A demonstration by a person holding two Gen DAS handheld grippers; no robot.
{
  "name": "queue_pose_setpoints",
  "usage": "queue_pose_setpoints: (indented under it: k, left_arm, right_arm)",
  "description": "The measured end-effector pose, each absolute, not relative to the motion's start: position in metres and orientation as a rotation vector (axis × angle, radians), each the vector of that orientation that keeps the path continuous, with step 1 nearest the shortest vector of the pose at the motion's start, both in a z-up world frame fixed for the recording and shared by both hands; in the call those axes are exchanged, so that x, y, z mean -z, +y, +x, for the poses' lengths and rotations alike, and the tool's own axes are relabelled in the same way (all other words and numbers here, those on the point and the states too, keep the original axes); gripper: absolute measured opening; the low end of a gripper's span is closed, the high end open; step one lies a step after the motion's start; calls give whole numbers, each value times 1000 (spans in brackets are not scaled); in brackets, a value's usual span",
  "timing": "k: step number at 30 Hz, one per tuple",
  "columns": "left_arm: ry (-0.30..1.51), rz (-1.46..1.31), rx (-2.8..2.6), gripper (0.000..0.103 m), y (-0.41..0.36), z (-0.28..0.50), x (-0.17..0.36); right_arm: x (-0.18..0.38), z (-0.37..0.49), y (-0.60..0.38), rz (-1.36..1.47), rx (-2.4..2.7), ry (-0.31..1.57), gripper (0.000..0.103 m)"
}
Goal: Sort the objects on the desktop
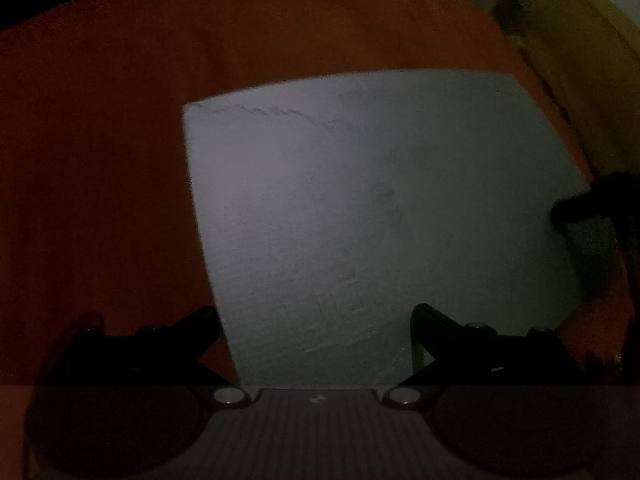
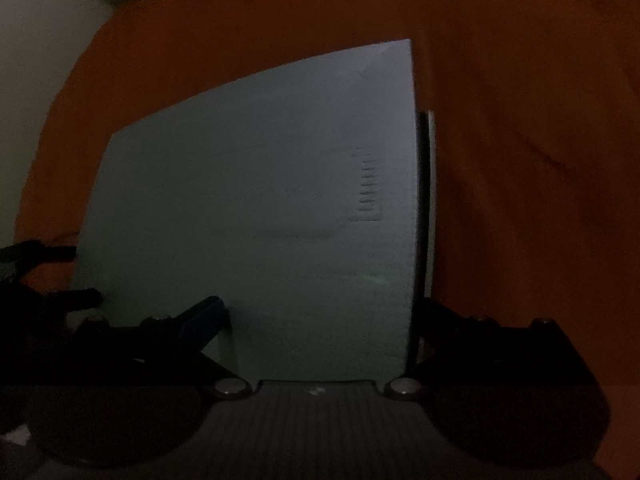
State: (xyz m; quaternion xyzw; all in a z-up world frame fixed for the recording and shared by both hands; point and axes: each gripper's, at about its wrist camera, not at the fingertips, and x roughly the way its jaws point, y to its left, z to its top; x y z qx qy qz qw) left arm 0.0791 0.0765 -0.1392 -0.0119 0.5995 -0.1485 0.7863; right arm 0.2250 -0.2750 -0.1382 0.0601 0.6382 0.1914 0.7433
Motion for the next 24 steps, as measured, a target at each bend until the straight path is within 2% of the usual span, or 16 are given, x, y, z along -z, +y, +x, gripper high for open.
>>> queue_pose_setpoints:
  k: [7, 14, 24]
  left_arm:
    - [1291, 13, 307, 102, 79, 69, 139]
    - [1173, 9, 292, 102, 94, 92, 121]
    - [1144, 86, 322, 102, 106, 74, 117]
  right_arm:
    - [150, 243, -273, 148, -408, 1474, 103]
    - [146, 283, -283, 161, -399, 1390, 103]
    - [166, 272, -274, 164, -402, 1347, 103]
